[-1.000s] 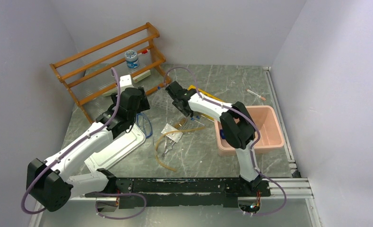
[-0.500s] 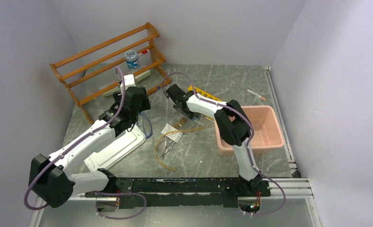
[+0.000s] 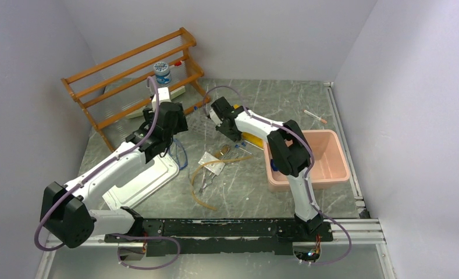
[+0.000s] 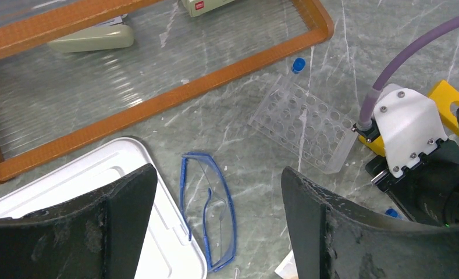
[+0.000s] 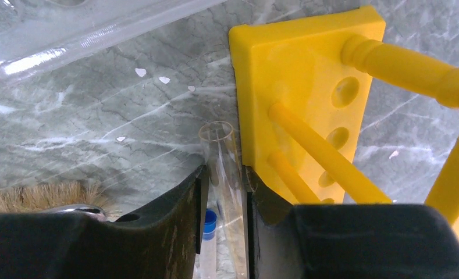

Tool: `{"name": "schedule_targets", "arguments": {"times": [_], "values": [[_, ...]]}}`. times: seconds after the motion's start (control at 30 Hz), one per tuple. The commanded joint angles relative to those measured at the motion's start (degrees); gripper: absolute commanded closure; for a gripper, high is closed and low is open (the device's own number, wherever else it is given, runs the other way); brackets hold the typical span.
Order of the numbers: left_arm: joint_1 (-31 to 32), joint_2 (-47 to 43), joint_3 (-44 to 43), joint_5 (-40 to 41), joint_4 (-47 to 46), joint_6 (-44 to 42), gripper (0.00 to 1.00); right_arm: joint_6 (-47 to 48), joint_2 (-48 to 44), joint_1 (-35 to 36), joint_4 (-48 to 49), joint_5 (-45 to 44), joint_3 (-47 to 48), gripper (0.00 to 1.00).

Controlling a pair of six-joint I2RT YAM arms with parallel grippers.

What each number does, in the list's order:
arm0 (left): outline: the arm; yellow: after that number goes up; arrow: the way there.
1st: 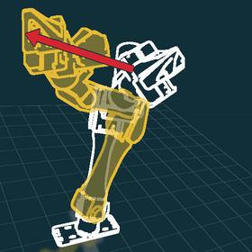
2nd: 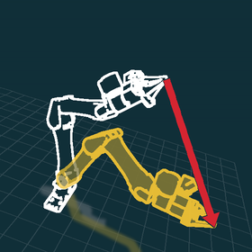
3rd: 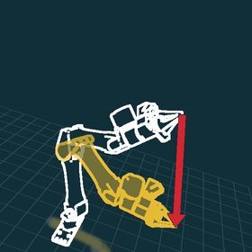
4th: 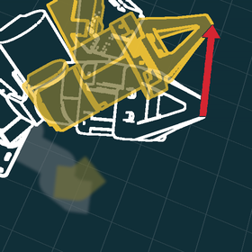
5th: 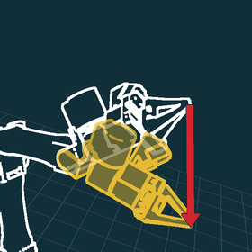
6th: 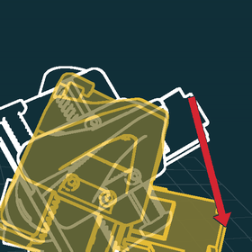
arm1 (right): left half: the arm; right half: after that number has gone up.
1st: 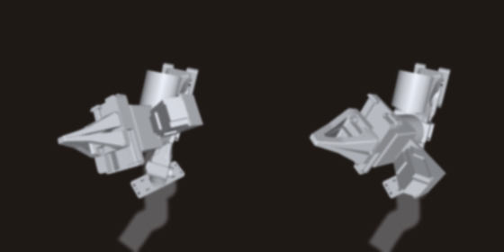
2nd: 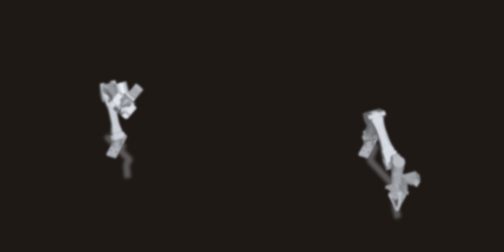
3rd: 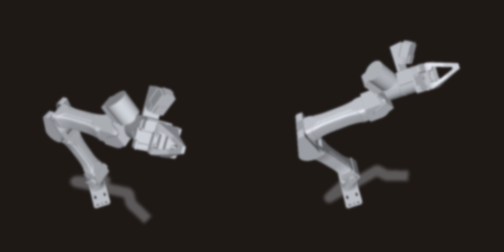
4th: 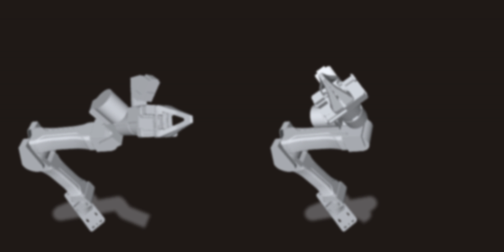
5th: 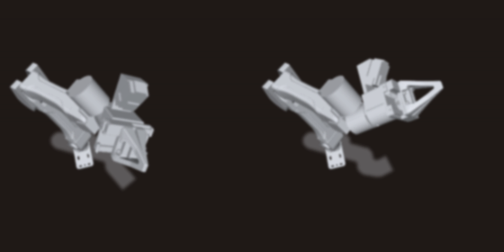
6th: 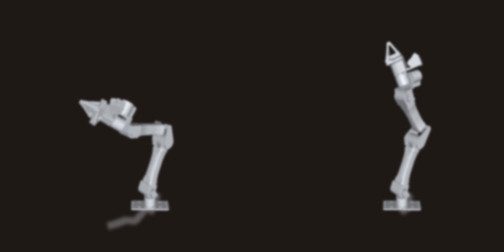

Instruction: Organize the chemistry lab equipment

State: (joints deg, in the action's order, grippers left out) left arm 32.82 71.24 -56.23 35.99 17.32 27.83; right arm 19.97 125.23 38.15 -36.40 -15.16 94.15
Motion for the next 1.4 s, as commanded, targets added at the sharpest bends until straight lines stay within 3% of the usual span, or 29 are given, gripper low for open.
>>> {"name": "schedule_targets", "arguments": {"times": [0.0, 0.13, 0.23, 0.43, 0.6, 0.8, 0.93, 1.2, 1.3, 1.33, 1.37], "values": [[-0.4, 0.9, -3.0, -0.9, -0.1, 0.0, 0.18, 1.7, 1.4, -1.2, -3.6, 10.6, 0.5, 0.69], [-0.4, 2.0, -5.6, -3.1, 2.8, 1.2, 0.20, 1.5, 2.6, -1.3, -4.1, 13.1, 1.5, 0.59], [-0.4, 2.6, -7.5, -5.0, 4.9, 2.0, 0.20, 1.8, 3.3, -1.7, -3.8, 12.2, 1.5, 0.58], [-0.4, 1.7, -7.0, -17.4, -1.5, -7.6, 0.20, 2.1, 1.0, -3.2, -2.8, 14.4, -2.5, 0.67], [-0.4, 0.1, -3.6, -25.3, -4.9, -7.0, 0.21, 3.1, -1.5, -3.0, 1.0, 11.0, -5.0, 0.77], [-0.4, -3.3, -1.0, -23.9, -6.3, -1.3, 0.21, 4.5, -7.4, -2.3, 4.1, 7.1, -4.0, 0.81], [-0.4, -4.4, 0.6, -21.3, -5.0, 2.8, 0.21, 3.9, -12.9, -2.4, 5.2, 9.4, -3.1, 0.81], [-0.4, -7.4, 4.6, -25.8, -9.3, 6.5, 0.19, -5.5, -23.2, -2.5, 8.4, 19.4, -4.6, 0.81], [-0.4, -7.9, 6.5, -32.6, -13.4, 5.5, 0.13, -11.6, -26.4, -2.6, 11.4, 22.0, -5.8, 0.80], [-0.3, -8.0, 7.2, -34.8, -14.6, 5.6, 0.05, -13.8, -27.4, -2.6, 12.6, 23.5, -6.4, 0.80], [-0.4, -8.0, 8.0, -36.5, -16.1, 6.3, 0.03, -15.9, -28.9, -2.7, 14.1, 25.2, -7.1, 0.80]]}}
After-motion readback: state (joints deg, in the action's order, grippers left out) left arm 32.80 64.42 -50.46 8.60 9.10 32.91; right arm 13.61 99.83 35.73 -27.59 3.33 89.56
